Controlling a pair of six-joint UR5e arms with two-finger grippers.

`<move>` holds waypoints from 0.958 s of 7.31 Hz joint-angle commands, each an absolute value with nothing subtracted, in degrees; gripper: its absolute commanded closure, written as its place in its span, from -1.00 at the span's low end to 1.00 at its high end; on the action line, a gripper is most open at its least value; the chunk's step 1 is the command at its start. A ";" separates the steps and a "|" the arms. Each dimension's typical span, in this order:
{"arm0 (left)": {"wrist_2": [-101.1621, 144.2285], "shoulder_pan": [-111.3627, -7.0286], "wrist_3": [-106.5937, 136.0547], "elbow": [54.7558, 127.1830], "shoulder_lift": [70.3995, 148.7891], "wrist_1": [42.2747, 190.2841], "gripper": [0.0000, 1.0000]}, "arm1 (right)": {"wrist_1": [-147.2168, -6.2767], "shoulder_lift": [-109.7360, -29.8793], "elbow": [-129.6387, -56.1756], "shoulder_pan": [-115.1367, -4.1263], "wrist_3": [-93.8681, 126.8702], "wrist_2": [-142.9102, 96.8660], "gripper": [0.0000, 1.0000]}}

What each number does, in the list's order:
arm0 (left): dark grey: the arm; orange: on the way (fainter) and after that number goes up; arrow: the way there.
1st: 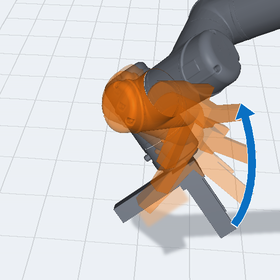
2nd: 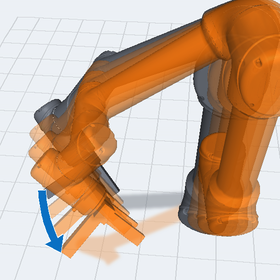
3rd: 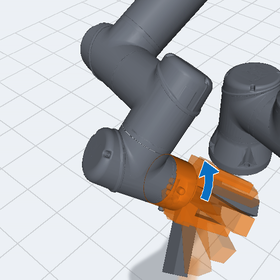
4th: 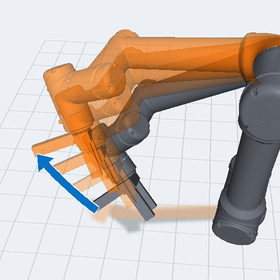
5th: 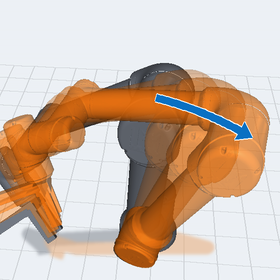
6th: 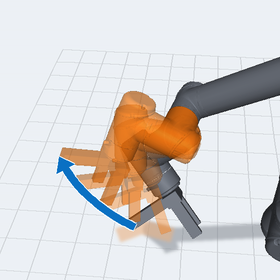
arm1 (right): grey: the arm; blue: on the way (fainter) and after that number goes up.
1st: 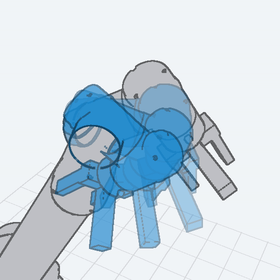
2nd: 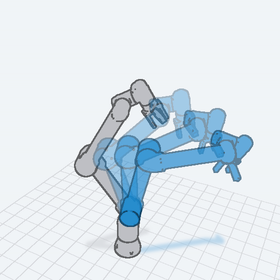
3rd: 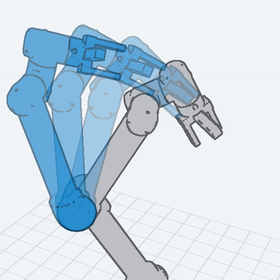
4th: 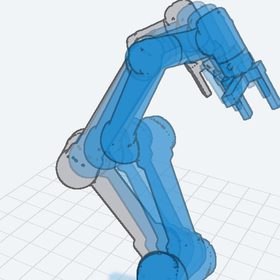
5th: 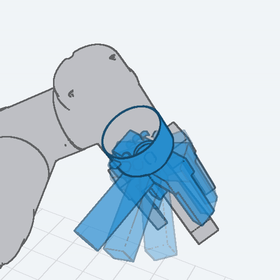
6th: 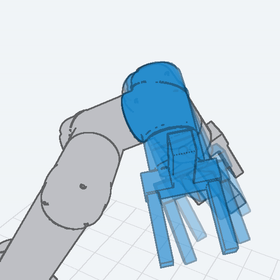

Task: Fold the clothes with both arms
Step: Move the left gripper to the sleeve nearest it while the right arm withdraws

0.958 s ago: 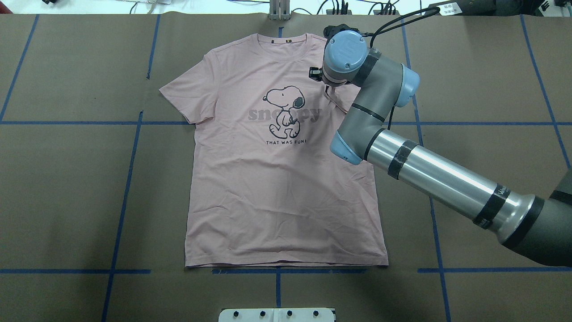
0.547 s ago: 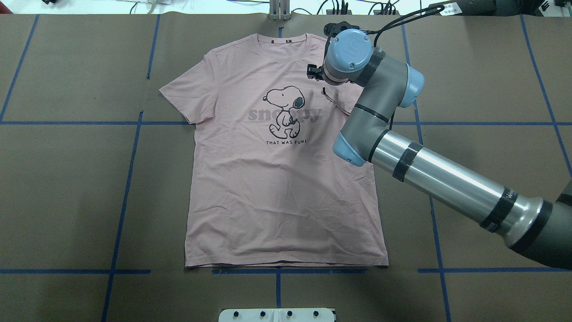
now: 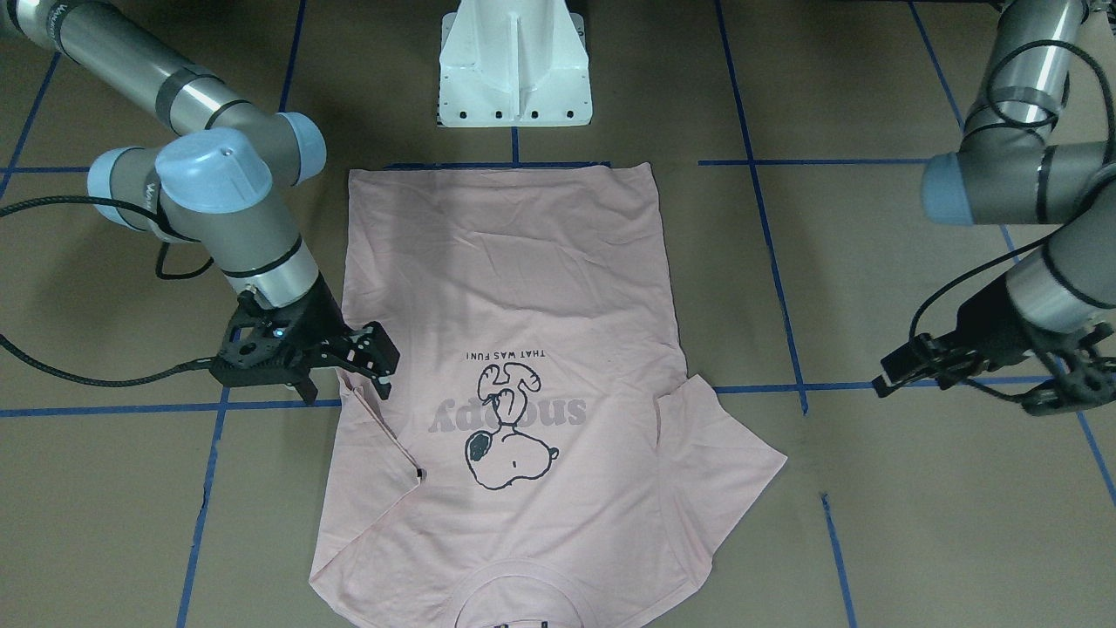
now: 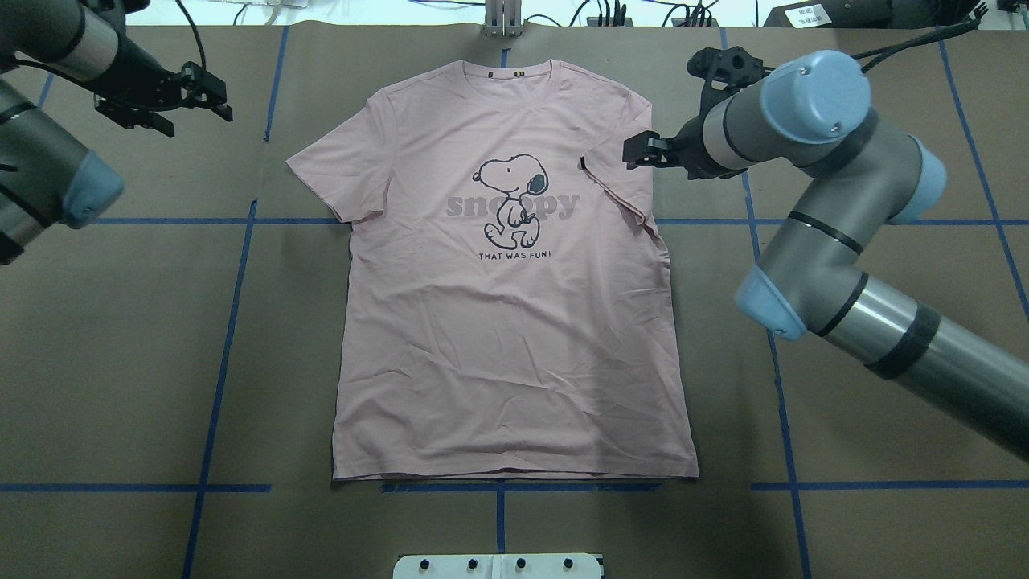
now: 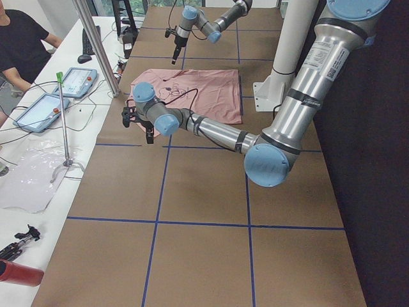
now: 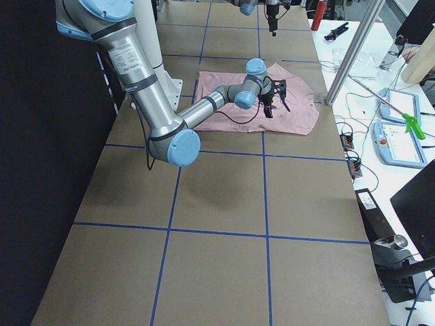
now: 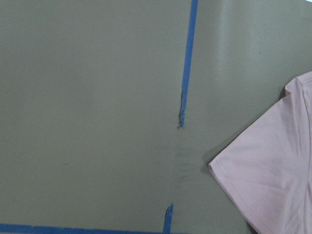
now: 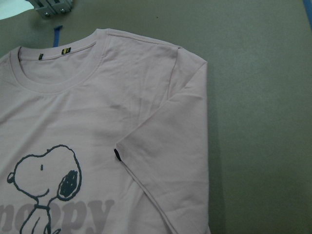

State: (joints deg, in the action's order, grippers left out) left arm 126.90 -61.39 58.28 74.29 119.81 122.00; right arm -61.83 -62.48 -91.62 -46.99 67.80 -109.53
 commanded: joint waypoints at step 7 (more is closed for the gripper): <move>116.02 -52.82 61.61 58.63 128.32 131.22 -0.14 | -61.44 -67.06 -95.36 -50.27 67.68 -114.96 -1.00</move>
State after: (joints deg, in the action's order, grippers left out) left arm 116.14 -53.20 61.61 59.16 128.33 130.72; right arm -61.47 -67.10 -95.34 -50.29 67.63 -115.00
